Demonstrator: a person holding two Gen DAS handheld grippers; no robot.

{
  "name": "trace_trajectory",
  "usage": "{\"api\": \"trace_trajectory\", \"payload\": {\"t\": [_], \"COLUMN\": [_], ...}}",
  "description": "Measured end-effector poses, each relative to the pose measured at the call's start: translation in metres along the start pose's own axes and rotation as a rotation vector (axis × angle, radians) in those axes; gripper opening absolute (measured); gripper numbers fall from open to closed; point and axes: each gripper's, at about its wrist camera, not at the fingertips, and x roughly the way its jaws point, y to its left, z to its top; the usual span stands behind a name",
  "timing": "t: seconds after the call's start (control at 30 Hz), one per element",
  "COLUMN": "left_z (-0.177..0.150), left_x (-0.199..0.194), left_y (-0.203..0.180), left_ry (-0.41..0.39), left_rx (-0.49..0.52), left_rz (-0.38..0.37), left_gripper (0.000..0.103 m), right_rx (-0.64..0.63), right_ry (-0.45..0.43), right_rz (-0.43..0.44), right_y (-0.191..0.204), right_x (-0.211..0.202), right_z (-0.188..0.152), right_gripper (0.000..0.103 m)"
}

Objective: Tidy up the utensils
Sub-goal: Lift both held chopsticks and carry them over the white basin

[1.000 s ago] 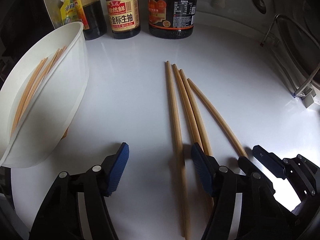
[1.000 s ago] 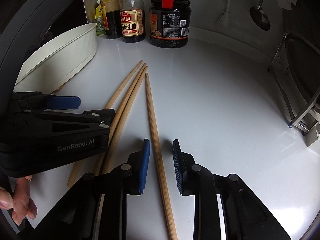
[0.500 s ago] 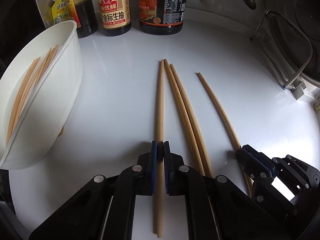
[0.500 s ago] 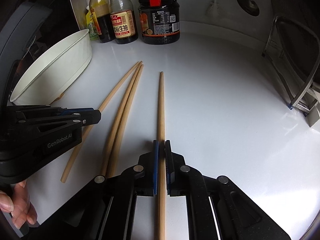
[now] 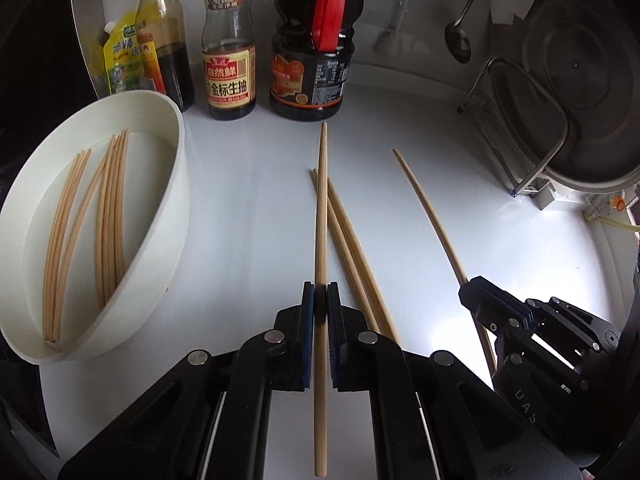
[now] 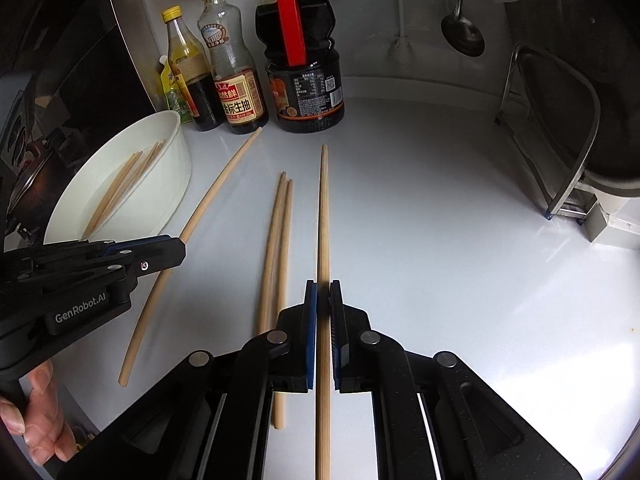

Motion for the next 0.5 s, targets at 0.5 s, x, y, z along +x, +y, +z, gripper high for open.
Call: {"api": "trace_trajectory", "payload": {"t": [0.5], "left_z": [0.046], "left_x": [-0.078], "left_y": [0.162], "left_ry": [-0.103], "left_rx": [-0.099], "left_rz": [0.131], "left_gripper": [0.007], "right_rx": [-0.079], "right_ry": [-0.072], "right_rz": [0.170], "right_y": [0.144], "right_x": [0.012], "right_z": [0.089], "right_gripper": [0.006]}}
